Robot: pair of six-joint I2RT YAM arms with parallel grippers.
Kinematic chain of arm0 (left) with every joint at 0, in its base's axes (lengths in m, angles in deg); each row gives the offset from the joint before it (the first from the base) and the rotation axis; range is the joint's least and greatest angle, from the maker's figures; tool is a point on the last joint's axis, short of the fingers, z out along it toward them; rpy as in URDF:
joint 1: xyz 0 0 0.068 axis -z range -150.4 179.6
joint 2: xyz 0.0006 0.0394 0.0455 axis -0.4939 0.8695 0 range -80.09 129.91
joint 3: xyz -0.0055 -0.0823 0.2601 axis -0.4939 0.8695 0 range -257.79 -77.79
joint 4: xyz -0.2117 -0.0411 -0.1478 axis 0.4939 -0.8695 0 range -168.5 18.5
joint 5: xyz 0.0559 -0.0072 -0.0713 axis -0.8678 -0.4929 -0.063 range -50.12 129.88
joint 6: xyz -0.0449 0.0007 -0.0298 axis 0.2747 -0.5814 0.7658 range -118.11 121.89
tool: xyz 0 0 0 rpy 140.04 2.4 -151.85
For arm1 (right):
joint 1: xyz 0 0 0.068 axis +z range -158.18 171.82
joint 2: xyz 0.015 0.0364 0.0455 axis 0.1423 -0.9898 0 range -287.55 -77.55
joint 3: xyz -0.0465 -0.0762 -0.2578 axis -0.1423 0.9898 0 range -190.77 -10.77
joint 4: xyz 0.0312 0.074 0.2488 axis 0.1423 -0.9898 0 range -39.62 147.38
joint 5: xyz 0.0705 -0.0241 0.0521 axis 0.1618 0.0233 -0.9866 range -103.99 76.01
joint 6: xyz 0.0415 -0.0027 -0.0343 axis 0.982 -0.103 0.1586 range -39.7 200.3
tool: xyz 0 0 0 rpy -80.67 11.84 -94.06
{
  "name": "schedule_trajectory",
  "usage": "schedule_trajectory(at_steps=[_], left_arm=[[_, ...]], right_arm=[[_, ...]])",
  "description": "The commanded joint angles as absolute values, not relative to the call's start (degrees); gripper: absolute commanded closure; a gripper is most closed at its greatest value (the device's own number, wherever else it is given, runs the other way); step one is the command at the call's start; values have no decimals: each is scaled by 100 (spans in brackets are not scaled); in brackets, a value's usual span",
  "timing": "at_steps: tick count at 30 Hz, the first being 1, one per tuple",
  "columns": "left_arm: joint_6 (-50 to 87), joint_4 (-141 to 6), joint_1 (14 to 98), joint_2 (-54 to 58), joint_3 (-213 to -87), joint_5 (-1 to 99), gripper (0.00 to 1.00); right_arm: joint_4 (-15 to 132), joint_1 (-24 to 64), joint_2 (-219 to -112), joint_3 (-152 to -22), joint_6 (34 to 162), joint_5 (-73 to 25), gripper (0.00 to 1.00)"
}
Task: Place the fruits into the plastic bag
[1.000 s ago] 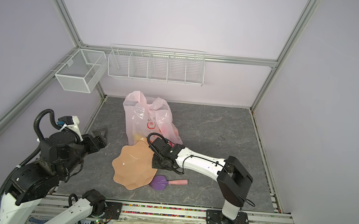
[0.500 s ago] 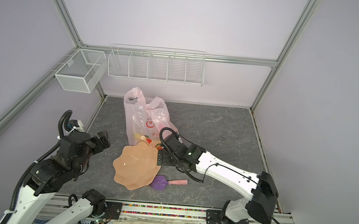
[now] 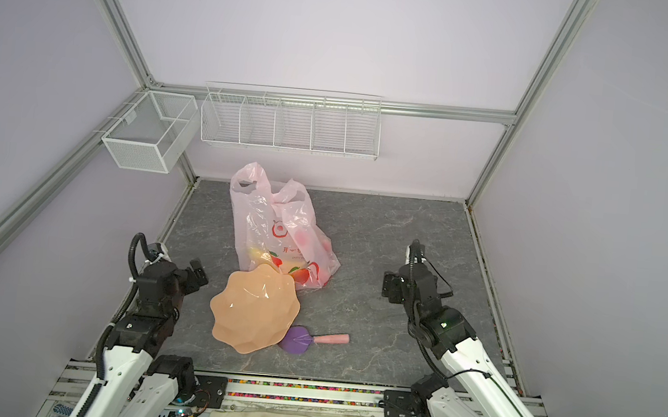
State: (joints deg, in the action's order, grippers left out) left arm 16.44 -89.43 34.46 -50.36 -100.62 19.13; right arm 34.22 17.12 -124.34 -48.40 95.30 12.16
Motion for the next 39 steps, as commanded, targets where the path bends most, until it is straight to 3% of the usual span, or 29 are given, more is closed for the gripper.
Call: schedule_trajectory(at_steps=[1, 5, 9, 14, 16, 25, 29, 34, 39], left_arm=[[730, -7142, 3417, -5215, -9589, 2152, 1], [520, -6301, 3417, -4712, -9365, 2335, 1], [576, -4251, 3418, -3892, -8537, 2412, 1], [542, -2274, 3417, -2211, -8244, 2361, 1], [377, -1321, 3408, -1438, -8234, 2468, 1], [75, 847, 3318, 1130, -8577, 3189, 1], [155, -250, 3235, 759, -8866, 3365, 1], [89, -555, 3204, 899, -9291, 3532, 1], [136, -1272, 3164, 825, -9622, 3549, 1]], right_arm=[[5616, 932, -12671, -4034, 8634, 885, 11], [7039, 393, -13417, -3590, 8439, 705, 11], [8956, -9, -14205, -3118, 8347, 323, 11], [9619, -115, -14715, -3220, 8035, -664, 11], [10421, -145, -14798, -2954, 8248, -379, 11], [9545, -133, -14510, -3060, 7995, -741, 11], [10151, -133, -14455, -2443, 7873, -352, 11], [10995, -151, -15285, -2550, 7406, -64, 12], [11406, -349, -16529, -2975, 7765, 544, 11]])
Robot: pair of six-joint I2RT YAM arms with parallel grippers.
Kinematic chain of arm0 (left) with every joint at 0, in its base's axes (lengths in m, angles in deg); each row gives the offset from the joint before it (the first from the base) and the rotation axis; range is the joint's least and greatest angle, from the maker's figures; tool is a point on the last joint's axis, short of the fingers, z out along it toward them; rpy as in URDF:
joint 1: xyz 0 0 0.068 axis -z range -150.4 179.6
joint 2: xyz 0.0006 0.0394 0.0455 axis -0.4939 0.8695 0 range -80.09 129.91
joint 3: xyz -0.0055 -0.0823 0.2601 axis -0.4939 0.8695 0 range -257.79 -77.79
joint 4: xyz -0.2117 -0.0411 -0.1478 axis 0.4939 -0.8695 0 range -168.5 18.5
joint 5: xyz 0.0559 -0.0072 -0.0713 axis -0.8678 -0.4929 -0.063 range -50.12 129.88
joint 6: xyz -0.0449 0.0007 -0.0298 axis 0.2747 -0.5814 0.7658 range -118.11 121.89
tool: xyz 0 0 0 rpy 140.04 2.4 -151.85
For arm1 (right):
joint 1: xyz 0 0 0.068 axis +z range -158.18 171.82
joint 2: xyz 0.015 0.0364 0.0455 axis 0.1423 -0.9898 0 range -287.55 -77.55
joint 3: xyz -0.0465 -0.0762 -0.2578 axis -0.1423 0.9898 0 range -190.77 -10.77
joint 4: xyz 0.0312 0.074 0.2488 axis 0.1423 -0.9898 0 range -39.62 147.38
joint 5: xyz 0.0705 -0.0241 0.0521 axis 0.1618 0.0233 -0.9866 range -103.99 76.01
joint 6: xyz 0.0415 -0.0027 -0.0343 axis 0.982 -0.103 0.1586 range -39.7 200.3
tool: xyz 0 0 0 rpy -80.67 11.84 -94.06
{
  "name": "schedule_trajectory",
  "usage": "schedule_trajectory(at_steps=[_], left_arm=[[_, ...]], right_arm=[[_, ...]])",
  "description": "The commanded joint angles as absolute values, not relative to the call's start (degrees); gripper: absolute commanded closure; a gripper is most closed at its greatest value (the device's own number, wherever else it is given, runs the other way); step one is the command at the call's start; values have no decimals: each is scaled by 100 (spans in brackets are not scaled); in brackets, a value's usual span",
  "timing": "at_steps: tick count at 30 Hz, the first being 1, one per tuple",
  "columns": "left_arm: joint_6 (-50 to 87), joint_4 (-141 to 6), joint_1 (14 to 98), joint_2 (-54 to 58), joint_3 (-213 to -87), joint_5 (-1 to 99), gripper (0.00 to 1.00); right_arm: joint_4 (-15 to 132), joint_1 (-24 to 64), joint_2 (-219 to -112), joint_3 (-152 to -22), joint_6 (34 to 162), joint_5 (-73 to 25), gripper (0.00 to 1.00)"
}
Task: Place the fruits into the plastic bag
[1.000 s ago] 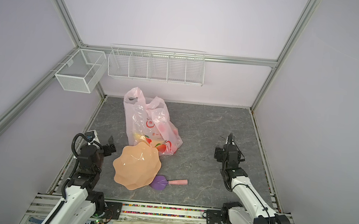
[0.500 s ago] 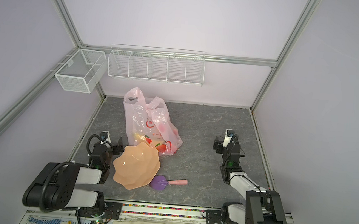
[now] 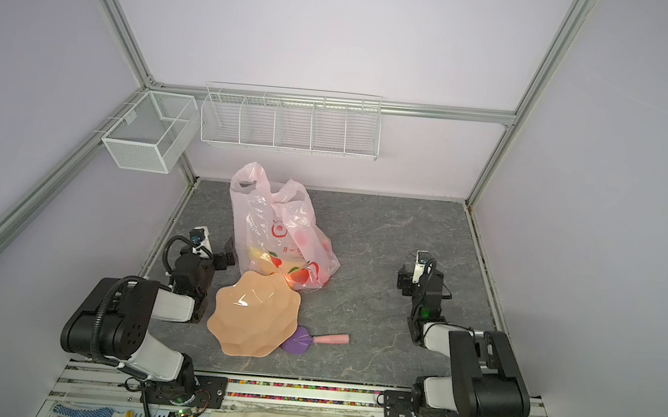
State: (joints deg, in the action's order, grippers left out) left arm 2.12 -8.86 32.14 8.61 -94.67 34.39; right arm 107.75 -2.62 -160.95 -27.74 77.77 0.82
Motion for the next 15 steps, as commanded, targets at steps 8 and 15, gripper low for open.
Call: schedule_trajectory(at_steps=[8, 15], left_arm=[[189, -1826, 3074, 821, -9909, 3689, 1], [226, -2033, 3065, 833, -10020, 3619, 1]], right_arm=[[10928, -612, -16524, -3160, 8030, 306, 11], [11011, -607, -16553, -3151, 8012, 319, 11]])
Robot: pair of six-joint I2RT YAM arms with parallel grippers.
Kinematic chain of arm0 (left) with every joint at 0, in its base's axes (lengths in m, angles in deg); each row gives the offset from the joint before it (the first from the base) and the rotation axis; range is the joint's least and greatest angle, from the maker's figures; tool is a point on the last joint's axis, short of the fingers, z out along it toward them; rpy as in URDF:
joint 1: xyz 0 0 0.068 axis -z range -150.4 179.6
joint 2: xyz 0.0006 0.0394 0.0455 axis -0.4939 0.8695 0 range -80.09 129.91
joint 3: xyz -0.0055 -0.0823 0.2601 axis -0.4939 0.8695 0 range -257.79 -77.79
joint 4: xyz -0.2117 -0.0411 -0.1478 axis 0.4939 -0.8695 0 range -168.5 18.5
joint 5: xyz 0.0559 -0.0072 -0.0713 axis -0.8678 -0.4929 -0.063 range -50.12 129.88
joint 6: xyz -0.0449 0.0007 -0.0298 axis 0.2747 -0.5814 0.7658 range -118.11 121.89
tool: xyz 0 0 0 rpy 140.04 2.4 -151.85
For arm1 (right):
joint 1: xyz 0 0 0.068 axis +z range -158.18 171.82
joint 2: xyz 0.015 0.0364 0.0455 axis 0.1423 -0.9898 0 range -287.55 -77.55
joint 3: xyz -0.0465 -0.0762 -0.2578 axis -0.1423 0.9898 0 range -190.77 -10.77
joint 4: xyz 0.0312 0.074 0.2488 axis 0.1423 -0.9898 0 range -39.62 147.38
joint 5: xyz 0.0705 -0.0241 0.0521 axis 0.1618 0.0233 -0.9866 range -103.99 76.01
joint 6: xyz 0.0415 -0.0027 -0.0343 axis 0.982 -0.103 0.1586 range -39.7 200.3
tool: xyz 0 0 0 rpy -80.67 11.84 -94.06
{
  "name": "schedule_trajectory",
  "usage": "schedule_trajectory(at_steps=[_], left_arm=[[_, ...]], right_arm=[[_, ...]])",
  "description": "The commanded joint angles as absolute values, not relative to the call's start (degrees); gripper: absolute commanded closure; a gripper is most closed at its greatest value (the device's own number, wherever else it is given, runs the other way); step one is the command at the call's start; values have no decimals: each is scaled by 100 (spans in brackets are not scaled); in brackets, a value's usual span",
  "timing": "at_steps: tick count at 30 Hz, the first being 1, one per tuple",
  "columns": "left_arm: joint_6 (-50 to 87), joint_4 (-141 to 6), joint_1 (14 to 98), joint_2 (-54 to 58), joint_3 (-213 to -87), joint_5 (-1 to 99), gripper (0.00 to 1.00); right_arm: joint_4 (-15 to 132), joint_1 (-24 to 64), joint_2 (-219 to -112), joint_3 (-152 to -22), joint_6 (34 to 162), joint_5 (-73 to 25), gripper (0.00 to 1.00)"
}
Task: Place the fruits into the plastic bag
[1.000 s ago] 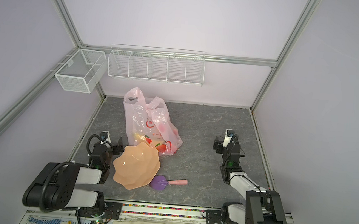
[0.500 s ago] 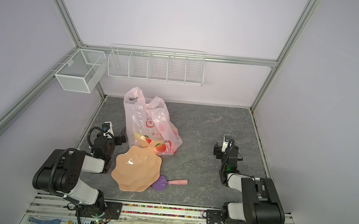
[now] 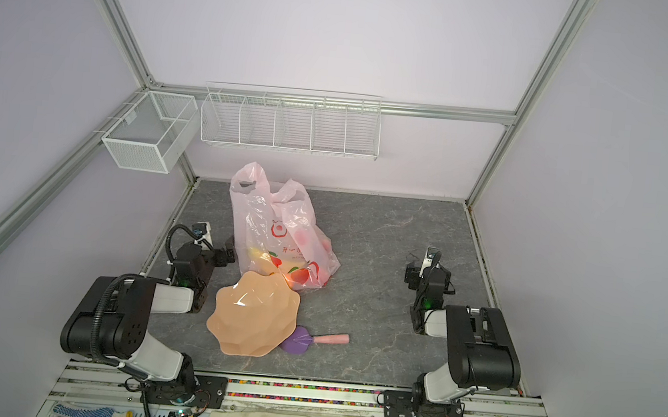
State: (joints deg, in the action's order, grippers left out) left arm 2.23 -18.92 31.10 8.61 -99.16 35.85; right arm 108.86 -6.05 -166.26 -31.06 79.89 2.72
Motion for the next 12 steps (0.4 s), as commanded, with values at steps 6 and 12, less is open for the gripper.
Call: schedule_trajectory(at_steps=[6, 12], left_arm=[[225, -2030, 3065, 838, -10020, 3620, 1], [231, -2028, 3066, 833, -10021, 3619, 1]], right_arm=[[10992, -616, -16562, -3169, 8021, 315, 11], [11007, -614, -16553, -3156, 8021, 310, 11]])
